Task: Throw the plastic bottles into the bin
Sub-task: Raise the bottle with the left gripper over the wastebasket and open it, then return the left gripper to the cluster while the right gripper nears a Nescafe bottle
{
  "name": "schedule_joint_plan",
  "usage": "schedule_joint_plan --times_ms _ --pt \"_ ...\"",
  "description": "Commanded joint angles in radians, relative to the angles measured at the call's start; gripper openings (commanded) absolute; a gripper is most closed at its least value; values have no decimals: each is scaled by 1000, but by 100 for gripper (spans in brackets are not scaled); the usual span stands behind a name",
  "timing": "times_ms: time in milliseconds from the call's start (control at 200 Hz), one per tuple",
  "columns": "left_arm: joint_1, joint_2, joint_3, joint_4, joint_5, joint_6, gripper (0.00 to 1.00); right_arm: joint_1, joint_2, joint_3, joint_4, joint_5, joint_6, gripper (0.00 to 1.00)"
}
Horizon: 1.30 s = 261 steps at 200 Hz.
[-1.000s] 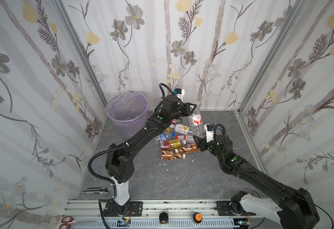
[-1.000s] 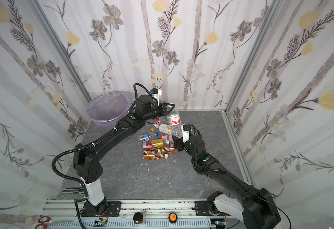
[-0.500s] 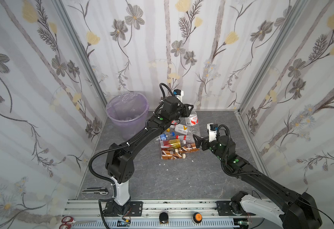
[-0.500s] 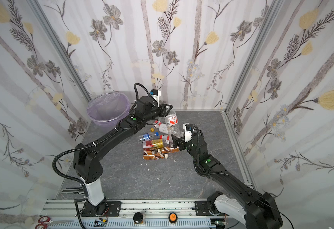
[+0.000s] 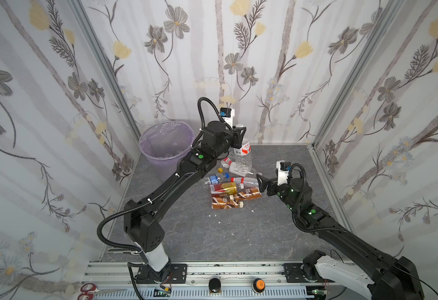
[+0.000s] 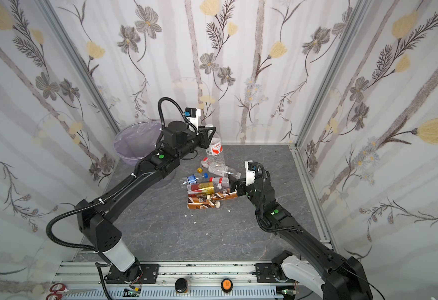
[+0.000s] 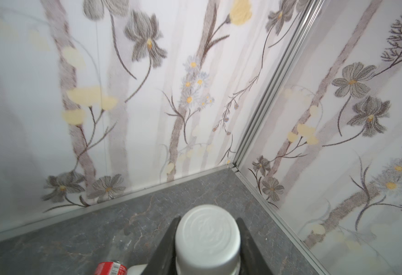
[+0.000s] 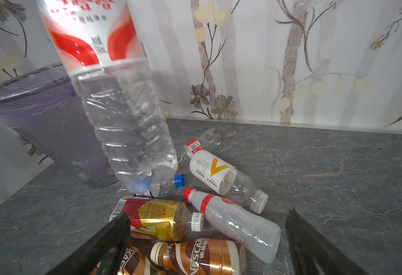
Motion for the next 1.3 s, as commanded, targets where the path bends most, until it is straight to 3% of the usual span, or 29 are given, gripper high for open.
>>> schedule_joint_plan --times_ms 0,115,225,395,535,609,739,774,819,834,894,954,1079,1204,1299 --pt "-17 -81 3 36 -183 161 25 -1 15 23 48 -18 15 100" --pt "-47 -196 29 53 -333 316 25 -1 41 31 70 -55 36 100" --pt "-50 -343 4 147 -401 423 26 -1 72 50 72 -78 45 100" --pt "-38 -628 -276 553 -475 610 26 -1 99 74 80 -100 52 100" --pt "52 -677 -385 696 -495 662 26 -1 127 92 100 -136 68 100" --pt "132 -668 -418 716 -521 610 25 0 142 103 104 -159 79 100" --pt "360 -625 -543 632 -505 280 27 1 152 99 112 -181 107 100" --pt "400 -596 -540 540 -471 201 41 0 151 96 115 -186 112 100" --pt "426 -541 -521 457 -445 138 93 2 144 91 114 -191 116 100" --pt "432 -516 -505 428 -445 126 99 2 142 90 113 -192 116 100" --pt "468 -390 -327 197 -428 83 100 2 126 79 109 -193 116 100" --pt "471 -312 -140 15 -484 43 100 3 106 63 107 -193 116 100" --pt "450 -379 -15 5 -244 -23 100 2 78 18 121 -184 116 100" --pt "278 -494 -38 72 -155 -23 100 2 92 1 151 -172 117 100" --pt "206 -516 -91 89 -143 -10 100 2 120 22 151 -184 124 100"
